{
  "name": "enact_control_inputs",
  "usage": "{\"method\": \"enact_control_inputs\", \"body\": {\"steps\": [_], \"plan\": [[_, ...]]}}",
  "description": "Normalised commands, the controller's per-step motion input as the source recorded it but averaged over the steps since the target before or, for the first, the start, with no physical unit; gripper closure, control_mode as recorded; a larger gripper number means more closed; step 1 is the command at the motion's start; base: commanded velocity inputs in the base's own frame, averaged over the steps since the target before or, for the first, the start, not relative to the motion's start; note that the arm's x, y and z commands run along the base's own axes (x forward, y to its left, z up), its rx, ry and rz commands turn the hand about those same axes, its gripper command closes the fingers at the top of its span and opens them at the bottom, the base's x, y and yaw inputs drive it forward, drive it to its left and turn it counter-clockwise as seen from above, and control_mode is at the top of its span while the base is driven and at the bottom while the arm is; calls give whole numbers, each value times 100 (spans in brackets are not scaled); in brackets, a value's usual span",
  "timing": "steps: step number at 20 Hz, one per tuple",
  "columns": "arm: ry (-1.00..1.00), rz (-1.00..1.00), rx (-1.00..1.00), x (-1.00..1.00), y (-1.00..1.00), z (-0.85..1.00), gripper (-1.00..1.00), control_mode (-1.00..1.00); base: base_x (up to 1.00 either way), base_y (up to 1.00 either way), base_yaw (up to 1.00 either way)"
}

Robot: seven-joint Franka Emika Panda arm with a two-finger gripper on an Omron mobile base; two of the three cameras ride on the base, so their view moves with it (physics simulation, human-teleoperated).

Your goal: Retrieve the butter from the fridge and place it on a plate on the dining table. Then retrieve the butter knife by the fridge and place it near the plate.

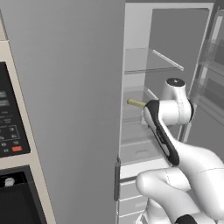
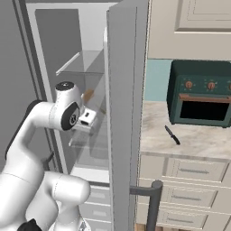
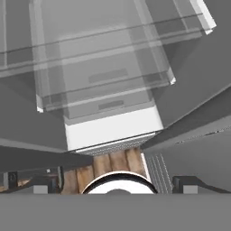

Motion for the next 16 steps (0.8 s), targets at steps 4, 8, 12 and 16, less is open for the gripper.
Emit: {"method": "enact_control_inputs", "body": {"steps": [4,8,12,16], "plan": [[-23,14,-10,48,0,0,-100,-100,0,0,0],[-39,28,-2,38,0,0,-100,-100,0,0,0],[-16,21,-3,39,-4,2,-100,-100,0,0,0],[-3,11,-11,50,0,1,-100,-100,0,0,0]]}}
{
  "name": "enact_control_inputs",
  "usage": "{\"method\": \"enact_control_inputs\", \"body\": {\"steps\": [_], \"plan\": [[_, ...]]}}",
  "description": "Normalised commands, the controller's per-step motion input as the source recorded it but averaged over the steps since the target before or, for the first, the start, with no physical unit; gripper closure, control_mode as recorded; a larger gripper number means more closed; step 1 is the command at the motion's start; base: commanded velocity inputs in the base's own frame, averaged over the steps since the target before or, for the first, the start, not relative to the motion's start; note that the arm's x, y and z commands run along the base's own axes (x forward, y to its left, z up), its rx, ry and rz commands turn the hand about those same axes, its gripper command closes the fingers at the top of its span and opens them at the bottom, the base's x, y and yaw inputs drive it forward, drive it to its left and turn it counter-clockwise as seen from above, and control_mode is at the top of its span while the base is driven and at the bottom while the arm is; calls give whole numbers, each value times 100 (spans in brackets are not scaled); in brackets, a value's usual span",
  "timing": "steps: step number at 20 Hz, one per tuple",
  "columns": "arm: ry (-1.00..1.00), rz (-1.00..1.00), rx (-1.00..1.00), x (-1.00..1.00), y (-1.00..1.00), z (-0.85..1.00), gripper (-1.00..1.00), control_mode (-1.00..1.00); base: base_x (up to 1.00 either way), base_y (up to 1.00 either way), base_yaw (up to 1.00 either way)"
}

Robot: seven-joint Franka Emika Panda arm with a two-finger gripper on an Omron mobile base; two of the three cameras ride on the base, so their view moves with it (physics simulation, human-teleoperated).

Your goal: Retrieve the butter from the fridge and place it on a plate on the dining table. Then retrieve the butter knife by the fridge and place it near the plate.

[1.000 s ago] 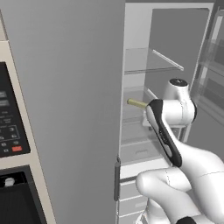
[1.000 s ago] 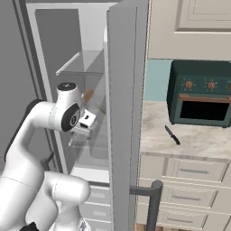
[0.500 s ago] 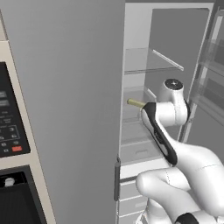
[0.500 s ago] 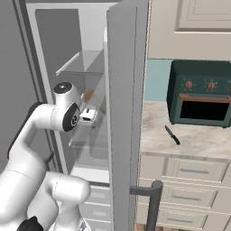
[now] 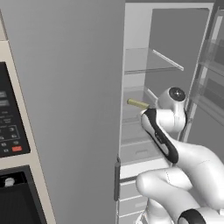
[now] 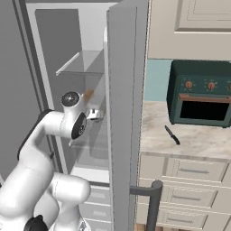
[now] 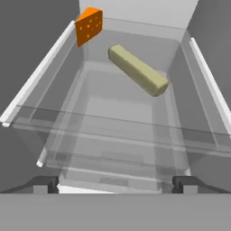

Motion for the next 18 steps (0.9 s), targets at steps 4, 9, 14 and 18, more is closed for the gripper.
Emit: {"method": "enact_control_inputs", "body": {"steps": [4,9,14,18], "plan": [[0,4,-4,51,-1,6,-100,-100,0,0,0],[3,0,0,57,0,4,-100,-100,0,0,0],[5,0,0,48,-3,1,-100,-100,0,0,0],[0,0,0,33,-14,0,-100,-100,0,0,0]]}}
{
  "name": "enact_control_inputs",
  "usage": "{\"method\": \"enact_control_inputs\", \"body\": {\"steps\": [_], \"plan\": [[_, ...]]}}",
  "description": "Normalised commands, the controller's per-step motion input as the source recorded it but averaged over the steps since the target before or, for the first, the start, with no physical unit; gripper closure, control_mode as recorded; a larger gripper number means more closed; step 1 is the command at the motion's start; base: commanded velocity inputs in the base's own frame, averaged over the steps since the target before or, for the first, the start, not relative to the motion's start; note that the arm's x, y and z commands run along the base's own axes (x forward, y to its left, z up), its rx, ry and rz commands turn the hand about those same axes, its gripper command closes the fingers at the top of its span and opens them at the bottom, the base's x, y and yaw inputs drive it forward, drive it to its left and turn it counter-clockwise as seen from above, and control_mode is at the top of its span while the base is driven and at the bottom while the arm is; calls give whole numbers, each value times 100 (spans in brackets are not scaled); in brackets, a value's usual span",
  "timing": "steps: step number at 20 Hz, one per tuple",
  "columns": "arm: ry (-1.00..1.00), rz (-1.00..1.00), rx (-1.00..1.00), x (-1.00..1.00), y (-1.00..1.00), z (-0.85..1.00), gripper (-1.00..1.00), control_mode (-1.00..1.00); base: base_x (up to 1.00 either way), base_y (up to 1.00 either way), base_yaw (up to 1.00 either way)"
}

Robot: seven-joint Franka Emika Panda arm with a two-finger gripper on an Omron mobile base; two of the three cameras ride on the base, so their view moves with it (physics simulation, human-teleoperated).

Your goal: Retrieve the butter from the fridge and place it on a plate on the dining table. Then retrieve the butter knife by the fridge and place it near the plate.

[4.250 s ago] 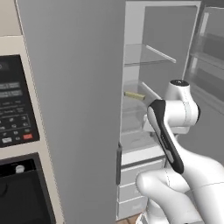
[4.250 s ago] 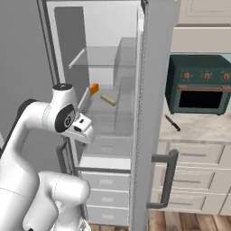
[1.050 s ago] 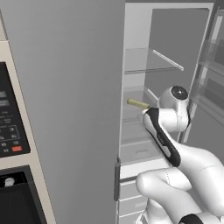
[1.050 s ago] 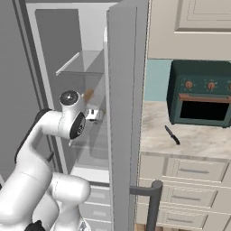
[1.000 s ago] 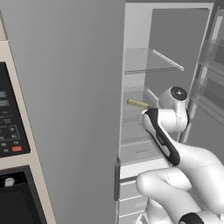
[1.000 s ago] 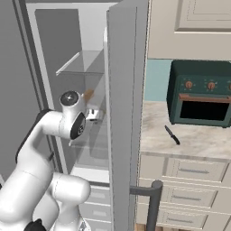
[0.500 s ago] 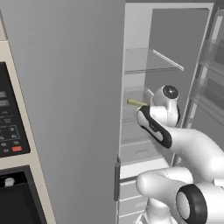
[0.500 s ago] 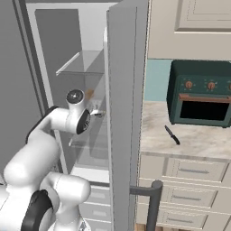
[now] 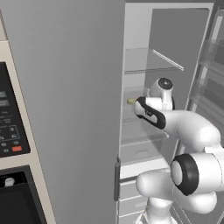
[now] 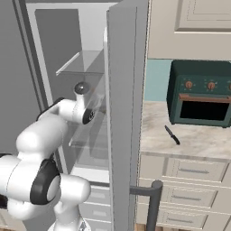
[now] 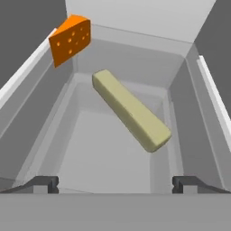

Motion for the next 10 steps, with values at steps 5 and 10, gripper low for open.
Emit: {"method": "enact_control_inputs", "body": {"steps": [5,10], "plan": [[0,0,0,19,-8,0,-100,-100,0,0,0],[1,0,0,20,0,-17,-100,-100,0,0,0]]}}
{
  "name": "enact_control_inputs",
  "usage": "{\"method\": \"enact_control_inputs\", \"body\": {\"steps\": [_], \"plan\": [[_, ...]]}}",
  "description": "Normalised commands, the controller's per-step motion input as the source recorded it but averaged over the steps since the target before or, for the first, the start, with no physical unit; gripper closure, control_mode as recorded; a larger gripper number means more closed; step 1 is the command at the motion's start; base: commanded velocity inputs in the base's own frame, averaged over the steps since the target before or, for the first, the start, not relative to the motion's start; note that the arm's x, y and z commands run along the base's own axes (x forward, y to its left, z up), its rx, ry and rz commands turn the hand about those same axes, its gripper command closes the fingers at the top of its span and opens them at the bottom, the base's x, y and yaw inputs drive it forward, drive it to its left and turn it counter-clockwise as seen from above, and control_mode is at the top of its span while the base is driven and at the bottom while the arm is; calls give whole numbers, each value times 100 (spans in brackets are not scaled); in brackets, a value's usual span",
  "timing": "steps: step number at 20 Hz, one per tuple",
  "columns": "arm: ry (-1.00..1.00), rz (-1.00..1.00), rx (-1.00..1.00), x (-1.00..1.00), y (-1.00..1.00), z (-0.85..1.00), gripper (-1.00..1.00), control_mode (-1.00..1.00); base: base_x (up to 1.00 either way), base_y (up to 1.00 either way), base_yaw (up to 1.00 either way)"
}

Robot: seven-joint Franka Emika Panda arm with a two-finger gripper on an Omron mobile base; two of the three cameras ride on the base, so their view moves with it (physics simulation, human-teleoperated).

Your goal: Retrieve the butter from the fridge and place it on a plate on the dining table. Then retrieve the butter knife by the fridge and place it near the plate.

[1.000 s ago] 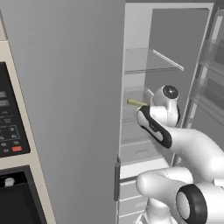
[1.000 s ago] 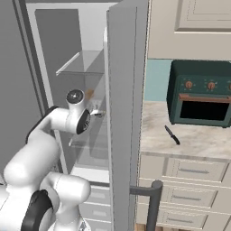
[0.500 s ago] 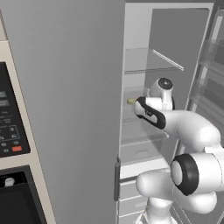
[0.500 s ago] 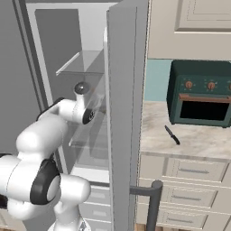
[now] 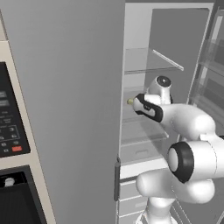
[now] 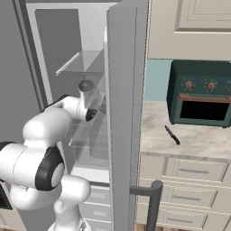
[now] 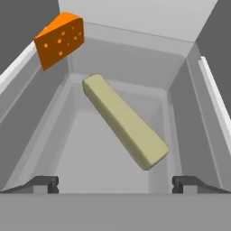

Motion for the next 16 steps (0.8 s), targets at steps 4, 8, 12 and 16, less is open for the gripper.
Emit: {"method": "enact_control_inputs", "body": {"steps": [4,8,12,16], "plan": [[1,0,0,21,-11,-6,-100,-100,0,0,0],[1,0,0,23,-22,0,-100,-100,0,0,0],[5,0,0,30,-5,-1,-100,-100,0,0,0],[3,0,0,38,-1,-11,-100,-100,0,0,0]]}}
